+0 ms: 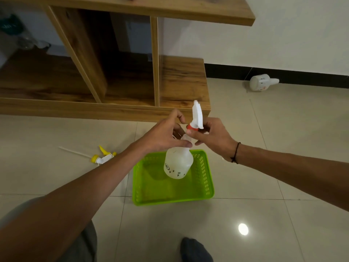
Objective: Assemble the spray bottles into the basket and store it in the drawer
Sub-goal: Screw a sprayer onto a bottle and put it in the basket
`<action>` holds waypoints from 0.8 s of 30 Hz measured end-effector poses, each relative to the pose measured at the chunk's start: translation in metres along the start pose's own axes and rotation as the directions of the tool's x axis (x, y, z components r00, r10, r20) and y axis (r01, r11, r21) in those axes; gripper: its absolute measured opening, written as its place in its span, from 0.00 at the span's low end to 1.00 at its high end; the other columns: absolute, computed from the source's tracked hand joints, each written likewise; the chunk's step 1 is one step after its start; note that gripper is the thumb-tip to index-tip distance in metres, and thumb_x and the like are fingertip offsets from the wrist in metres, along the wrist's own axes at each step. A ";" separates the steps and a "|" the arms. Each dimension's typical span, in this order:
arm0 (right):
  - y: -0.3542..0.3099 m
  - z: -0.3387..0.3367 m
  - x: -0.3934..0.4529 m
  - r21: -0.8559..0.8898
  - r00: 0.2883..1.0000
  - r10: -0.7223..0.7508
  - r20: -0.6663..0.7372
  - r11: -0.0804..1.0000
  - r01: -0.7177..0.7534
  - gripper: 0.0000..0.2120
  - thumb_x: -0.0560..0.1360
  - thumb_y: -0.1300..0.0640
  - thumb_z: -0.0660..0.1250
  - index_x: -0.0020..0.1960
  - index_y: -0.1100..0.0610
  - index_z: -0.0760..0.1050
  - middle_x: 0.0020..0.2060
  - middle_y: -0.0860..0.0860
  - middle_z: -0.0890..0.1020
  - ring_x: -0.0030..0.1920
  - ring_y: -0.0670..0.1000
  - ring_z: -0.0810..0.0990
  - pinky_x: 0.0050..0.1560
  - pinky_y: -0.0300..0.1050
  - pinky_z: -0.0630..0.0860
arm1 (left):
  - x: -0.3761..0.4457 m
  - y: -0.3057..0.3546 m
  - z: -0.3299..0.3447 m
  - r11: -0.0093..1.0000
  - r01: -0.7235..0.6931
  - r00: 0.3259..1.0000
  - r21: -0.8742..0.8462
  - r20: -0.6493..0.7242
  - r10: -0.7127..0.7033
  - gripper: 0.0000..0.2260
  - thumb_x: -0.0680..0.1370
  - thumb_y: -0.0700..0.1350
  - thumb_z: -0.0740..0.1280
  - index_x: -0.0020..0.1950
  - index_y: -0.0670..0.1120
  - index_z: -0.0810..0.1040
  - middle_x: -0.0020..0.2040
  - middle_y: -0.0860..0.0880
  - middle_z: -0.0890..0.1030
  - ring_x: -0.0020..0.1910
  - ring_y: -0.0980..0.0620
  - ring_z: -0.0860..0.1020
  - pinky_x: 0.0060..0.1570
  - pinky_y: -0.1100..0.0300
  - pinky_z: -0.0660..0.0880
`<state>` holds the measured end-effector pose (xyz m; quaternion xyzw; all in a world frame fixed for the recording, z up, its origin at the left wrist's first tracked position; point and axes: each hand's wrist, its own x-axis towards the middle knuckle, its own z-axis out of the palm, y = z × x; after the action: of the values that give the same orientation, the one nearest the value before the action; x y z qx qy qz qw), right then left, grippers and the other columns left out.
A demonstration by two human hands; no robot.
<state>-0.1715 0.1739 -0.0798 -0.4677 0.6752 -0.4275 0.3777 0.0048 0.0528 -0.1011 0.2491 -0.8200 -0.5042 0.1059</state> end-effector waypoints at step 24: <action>-0.007 -0.005 0.009 -0.175 0.988 -0.038 -0.150 0.984 0.012 0.08 0.73 0.52 0.80 0.45 0.57 0.88 0.32 0.48 0.87 0.33 0.45 0.87 0.36 0.34 0.80 | 0.005 -0.007 0.011 0.983 -0.095 0.990 0.159 -0.093 0.110 0.47 0.62 0.71 0.81 0.73 0.59 0.61 0.65 0.56 0.81 0.67 0.57 0.79 0.65 0.51 0.78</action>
<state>-0.1768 0.1651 -0.0726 -0.4732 0.7309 -0.4063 0.2773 -0.0017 0.0558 -0.1128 0.2392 -0.8620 -0.4198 0.1534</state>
